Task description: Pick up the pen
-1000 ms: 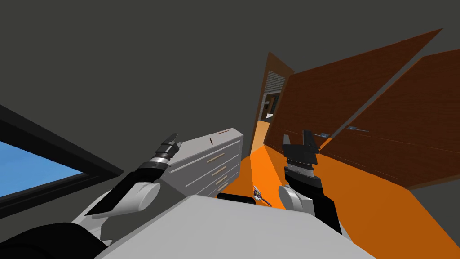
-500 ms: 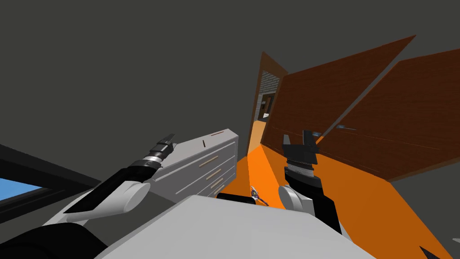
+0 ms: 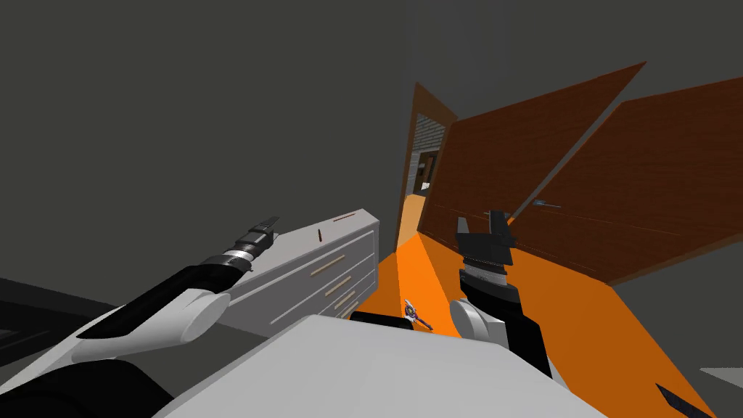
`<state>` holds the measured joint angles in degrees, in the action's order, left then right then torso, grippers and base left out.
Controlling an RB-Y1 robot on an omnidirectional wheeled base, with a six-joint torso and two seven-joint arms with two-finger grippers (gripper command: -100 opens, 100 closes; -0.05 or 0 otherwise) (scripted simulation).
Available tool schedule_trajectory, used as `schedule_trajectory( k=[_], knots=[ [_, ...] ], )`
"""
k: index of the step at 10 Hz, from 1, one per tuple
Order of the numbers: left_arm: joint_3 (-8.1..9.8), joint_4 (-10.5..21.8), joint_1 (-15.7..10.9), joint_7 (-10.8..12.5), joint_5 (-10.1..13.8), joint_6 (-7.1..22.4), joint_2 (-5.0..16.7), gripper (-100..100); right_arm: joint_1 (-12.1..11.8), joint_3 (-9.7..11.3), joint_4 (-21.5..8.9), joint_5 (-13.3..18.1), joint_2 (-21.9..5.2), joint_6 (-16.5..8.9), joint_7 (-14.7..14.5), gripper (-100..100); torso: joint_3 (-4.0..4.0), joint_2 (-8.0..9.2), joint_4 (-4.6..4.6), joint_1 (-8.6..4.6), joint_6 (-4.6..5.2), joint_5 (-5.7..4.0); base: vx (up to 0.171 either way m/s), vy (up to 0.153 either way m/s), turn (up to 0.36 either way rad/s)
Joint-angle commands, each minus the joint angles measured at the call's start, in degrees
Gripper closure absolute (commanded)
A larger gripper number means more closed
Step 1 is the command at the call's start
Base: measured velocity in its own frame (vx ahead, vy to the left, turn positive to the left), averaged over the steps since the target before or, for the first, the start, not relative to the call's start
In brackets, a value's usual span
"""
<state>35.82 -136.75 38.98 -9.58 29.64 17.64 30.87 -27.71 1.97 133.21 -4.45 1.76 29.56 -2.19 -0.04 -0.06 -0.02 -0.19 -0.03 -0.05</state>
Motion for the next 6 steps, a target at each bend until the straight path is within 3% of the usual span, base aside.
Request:
schedule_trajectory(
  k=[1, 3, 4, 5, 6],
  knots=[
    [2.86, -0.1, 1.1, -1.9, 2.6, 2.9, 2.1, -100, 0.0, 0.0, 0.0, 0.0, 0.0, 0.0, 0.0, 0, 0.00, 0.00, 0.00, 0.00, 0.00, 0.00, 0.058, -0.075, -0.137],
    [3.26, -0.1, 1.1, -1.9, 2.6, 4.8, 2.1, -100, 0.0, 0.0, 0.0, 0.0, 0.0, 0.0, 0.0, 0, -0.05, -0.08, -0.02, -0.11, 0.01, -0.03, 0.048, -0.056, -0.043],
    [5.90, 0.0, 2.1, -3.7, 5.2, 6.8, 4.1, -100, 0.0, 0.0, 0.0, 0.0, 0.0, 0.0, 0.0, 0, -0.01, -0.01, 0.00, 0.00, 0.00, 0.00, 0.062, -0.055, -0.152],
    [6.28, 0.0, 2.1, -3.7, 5.2, 8.6, 4.1, -100, 0.0, 0.0, 0.0, 0.0, 0.0, 0.0, 0.0, 0, -0.04, -0.08, -0.01, -0.03, 0.04, -0.01, 0.059, -0.059, -0.089],
    [8.86, 0.2, 3.1, -5.6, 7.8, 10.4, 6.1, -100, 0.0, 0.0, 0.0, 0.0, 0.0, 0.0, 0.0, 0, -0.05, -0.08, -0.02, -0.05, 0.01, -0.01, 0.072, -0.076, -0.160]
  ],
)
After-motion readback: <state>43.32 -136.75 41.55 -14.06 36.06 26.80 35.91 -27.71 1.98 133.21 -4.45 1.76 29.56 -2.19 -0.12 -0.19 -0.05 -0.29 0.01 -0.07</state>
